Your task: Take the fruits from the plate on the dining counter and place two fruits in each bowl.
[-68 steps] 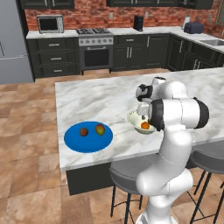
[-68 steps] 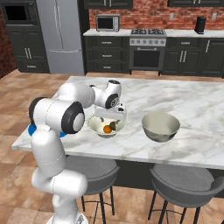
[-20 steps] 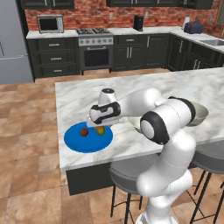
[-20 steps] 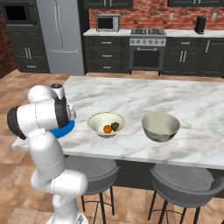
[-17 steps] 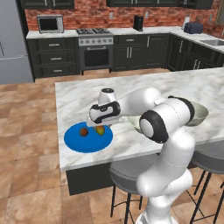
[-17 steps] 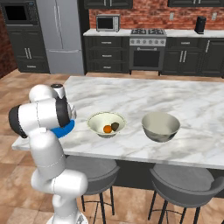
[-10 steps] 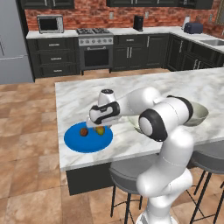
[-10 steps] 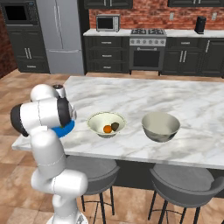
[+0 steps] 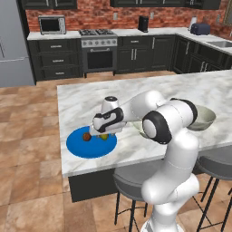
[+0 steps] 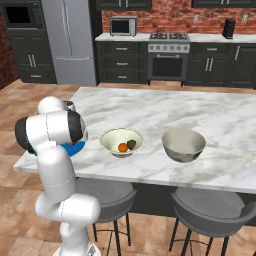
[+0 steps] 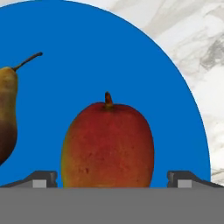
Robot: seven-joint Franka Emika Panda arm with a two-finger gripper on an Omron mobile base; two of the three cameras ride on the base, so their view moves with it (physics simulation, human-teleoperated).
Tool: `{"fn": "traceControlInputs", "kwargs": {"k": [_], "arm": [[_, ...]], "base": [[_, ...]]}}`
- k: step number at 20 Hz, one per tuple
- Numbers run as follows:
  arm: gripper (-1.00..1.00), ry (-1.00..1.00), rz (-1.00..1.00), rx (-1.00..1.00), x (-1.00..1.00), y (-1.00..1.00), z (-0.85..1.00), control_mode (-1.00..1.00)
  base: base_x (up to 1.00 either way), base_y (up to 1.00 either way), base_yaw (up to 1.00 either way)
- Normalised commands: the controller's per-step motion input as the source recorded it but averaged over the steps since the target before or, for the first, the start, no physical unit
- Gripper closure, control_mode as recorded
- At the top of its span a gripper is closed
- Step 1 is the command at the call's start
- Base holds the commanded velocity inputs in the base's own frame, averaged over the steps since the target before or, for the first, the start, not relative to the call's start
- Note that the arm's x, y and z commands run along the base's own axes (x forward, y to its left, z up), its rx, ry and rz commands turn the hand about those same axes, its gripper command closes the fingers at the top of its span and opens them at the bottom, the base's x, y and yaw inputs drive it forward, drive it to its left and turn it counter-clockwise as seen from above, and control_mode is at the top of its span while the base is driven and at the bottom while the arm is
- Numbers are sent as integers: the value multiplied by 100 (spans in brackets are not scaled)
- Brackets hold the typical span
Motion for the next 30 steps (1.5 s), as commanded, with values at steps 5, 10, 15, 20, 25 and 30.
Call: {"fn": "traceControlInputs", "kwargs": {"k": [5, 10, 15, 20, 25, 30], "arm": [[100, 0, 0, 0, 0, 0, 0, -100], [100, -3, 0, 0, 0, 0, 17, -100], [100, -2, 0, 0, -34, -19, 96, -100], [100, 0, -2, 0, -68, -86, 84, -100], [100, 0, -10, 0, -29, -100, 58, -100], [100, 0, -13, 0, -1, -100, 32, -100]], "base": [[0, 0, 0], [0, 0, 0], [0, 0, 0], [0, 0, 0], [0, 0, 0], [0, 0, 0]]}}
